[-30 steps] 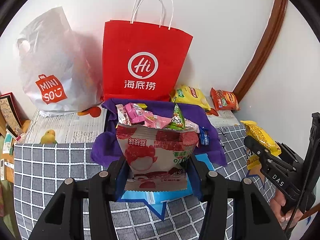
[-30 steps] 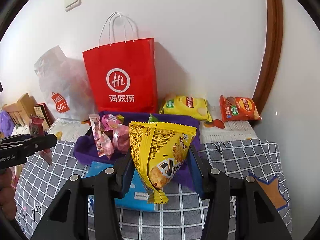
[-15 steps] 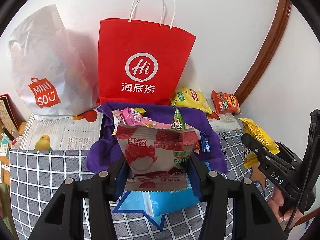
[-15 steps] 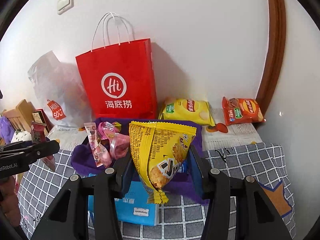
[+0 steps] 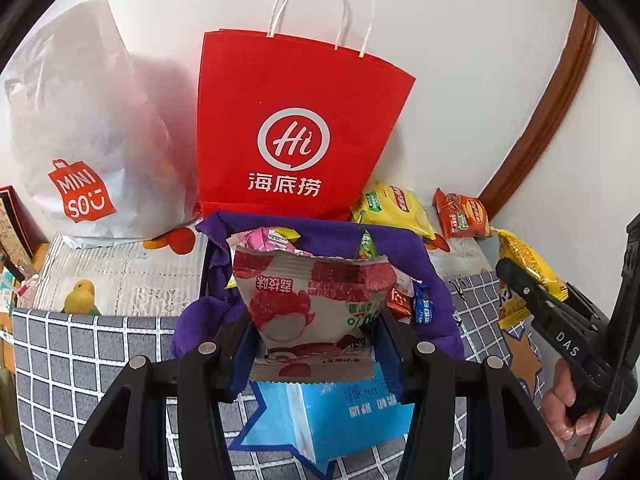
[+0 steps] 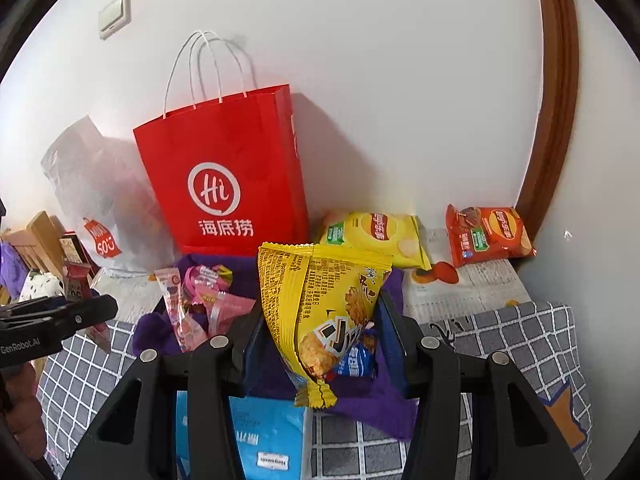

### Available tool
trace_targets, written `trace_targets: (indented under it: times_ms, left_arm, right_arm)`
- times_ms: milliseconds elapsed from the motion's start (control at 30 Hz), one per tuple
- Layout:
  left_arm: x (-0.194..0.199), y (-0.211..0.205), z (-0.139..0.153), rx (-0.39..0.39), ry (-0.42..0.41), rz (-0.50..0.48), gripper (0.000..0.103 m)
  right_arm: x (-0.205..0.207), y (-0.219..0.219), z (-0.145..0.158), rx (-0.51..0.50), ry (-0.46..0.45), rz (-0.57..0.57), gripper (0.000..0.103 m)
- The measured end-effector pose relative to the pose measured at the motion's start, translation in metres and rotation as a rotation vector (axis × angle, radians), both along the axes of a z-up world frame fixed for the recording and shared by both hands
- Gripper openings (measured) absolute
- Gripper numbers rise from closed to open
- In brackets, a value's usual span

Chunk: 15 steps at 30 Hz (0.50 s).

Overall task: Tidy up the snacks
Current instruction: 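Lower both snacks over the towel and open the right tool to drop the yellow bag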

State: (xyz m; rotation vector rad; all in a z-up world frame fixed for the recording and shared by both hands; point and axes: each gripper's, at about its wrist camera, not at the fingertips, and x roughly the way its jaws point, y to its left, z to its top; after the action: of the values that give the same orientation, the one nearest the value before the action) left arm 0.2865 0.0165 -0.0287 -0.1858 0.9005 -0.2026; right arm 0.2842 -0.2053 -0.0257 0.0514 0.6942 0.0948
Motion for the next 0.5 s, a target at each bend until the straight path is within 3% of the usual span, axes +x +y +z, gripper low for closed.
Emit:
trace_targets:
  times_ms: [500]
  left_arm:
    - [0.048,-0.015,-0.010,-0.044,0.014,-0.011,0.050]
  right_arm:
    - [0.046,0.000,-0.002,0.020,-0.006,0.004,0.050]
